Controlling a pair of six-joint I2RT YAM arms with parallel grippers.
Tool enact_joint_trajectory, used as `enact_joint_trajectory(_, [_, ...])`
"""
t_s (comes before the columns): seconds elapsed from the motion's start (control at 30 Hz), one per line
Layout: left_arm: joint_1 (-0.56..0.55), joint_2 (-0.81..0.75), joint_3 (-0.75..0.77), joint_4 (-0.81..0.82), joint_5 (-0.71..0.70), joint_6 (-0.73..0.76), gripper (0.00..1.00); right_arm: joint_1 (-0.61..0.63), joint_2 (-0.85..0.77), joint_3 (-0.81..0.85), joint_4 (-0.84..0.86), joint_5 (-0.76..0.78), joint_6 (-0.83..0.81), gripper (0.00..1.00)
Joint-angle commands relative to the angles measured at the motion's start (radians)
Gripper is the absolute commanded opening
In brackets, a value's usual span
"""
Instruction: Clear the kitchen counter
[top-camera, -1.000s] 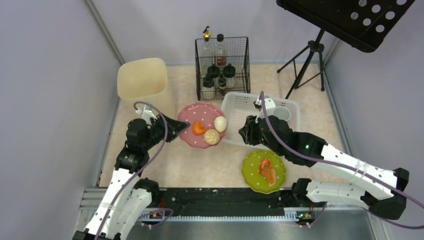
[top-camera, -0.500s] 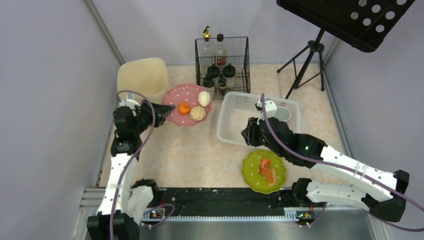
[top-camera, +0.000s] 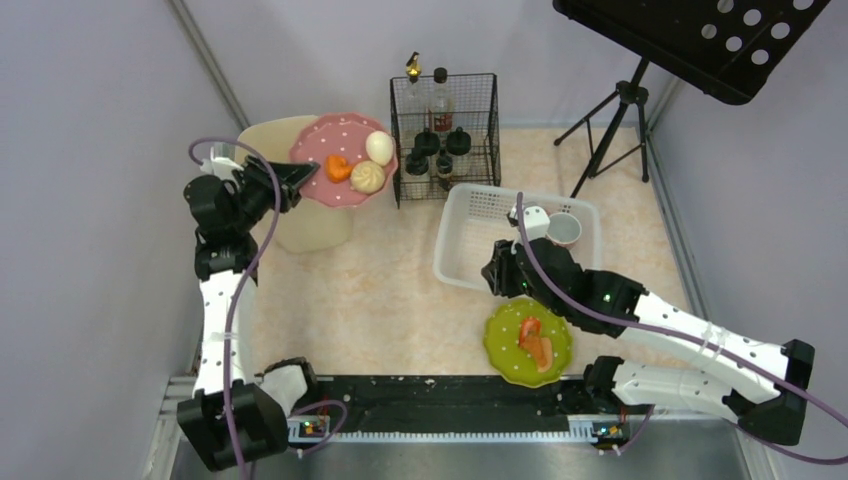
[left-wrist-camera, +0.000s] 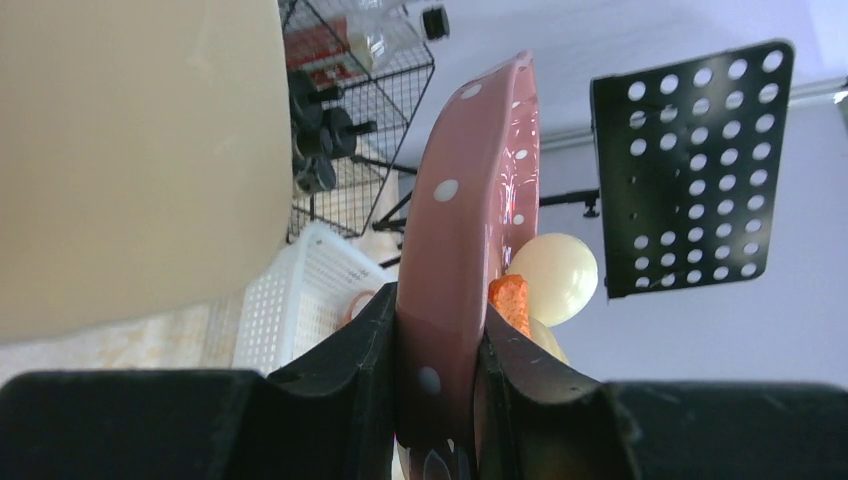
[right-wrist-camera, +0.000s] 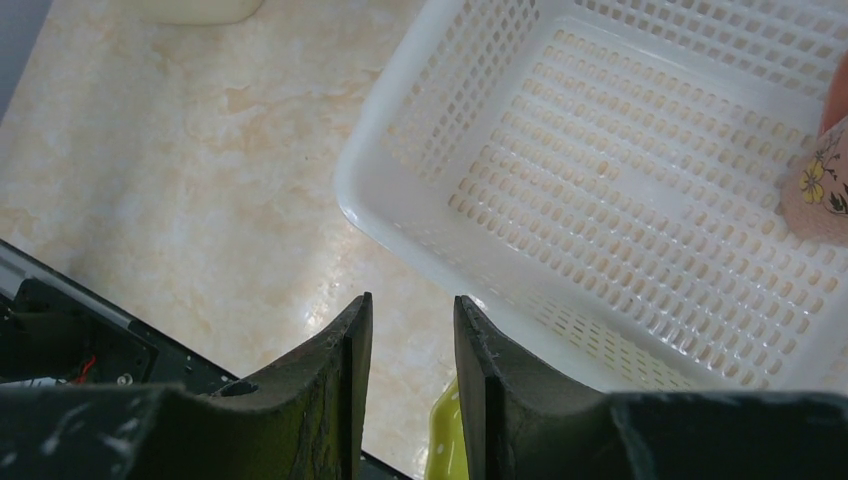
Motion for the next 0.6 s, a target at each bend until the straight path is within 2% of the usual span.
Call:
enact_joint_trajectory(0.0, [0.097, 0.052, 0.108, 0.214, 0.064, -0.109, 0.0, -0.011, 0.001, -0.009, 0.053, -0.021, 0.001, 0.35])
enact_joint_trajectory(0.3, [0.225, 0.141, 0.123, 0.321, 0.082, -0.19, 0.0, -0.015, 0.006, -0.027, 0.07, -0.039, -0.014, 0.35])
enact_joint_trajectory(0.57, [0.29, 0.149, 0.19, 0.159, 0.017, -0.06, 0.0, -0.02, 0.014, -0.06, 0.115, -0.105, -0.021, 0.35])
